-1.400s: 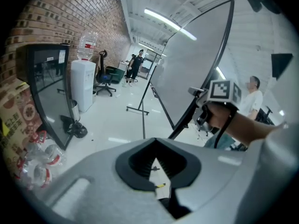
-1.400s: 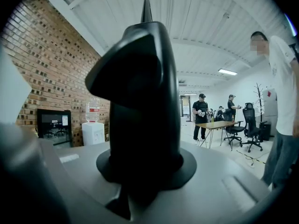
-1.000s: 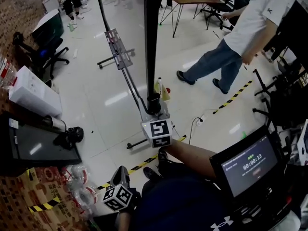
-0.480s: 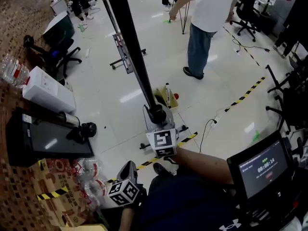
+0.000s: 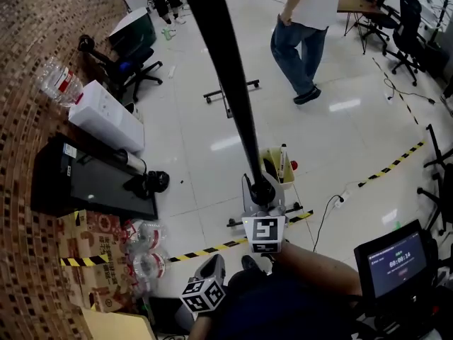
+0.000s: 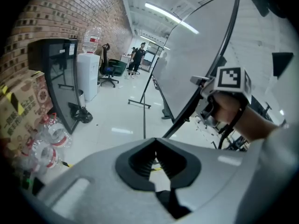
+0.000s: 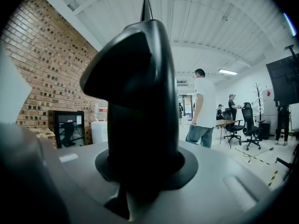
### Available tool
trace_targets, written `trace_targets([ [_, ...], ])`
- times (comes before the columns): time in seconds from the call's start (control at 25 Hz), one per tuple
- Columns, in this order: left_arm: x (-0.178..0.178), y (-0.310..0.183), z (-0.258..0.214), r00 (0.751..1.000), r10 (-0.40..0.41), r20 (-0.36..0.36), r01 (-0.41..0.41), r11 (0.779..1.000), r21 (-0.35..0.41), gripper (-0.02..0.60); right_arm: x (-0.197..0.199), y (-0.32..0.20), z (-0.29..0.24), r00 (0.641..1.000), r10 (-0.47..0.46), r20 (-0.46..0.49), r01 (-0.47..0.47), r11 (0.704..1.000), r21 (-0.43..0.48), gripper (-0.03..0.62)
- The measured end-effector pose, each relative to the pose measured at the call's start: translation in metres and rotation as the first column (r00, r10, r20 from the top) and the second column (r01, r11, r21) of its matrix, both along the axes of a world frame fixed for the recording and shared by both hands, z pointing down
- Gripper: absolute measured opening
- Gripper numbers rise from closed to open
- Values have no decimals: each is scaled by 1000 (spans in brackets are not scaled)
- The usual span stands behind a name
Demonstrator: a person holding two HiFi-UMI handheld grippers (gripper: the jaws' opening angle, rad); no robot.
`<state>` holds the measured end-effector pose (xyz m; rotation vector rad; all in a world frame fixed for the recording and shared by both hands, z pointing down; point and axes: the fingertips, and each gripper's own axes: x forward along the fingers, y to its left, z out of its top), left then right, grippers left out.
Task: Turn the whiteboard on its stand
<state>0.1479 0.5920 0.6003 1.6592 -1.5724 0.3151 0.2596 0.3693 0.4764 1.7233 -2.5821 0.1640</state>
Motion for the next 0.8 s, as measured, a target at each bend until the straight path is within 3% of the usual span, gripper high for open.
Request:
trace_targets([
  [0.28,-6,-17,-4,998,8,-69,0,994,109,6,25,6,20,999,-5,-46,4,1000,-19,133],
  [0.52,-9,-2,20,987,34,-158,-23,997,73,6,31,5,23,997,10,-78,-12,1000,-23,133],
  [0.68,-13,2,27,987,55,-154,-42,996,82,6,29,7,31,997,0,-83,-3,1000,-30,135],
  [0.8,-21,-10,15,993,43,-110,-31,993,113,6,23,14,31,994,-82,-74,77,995,-68,164],
])
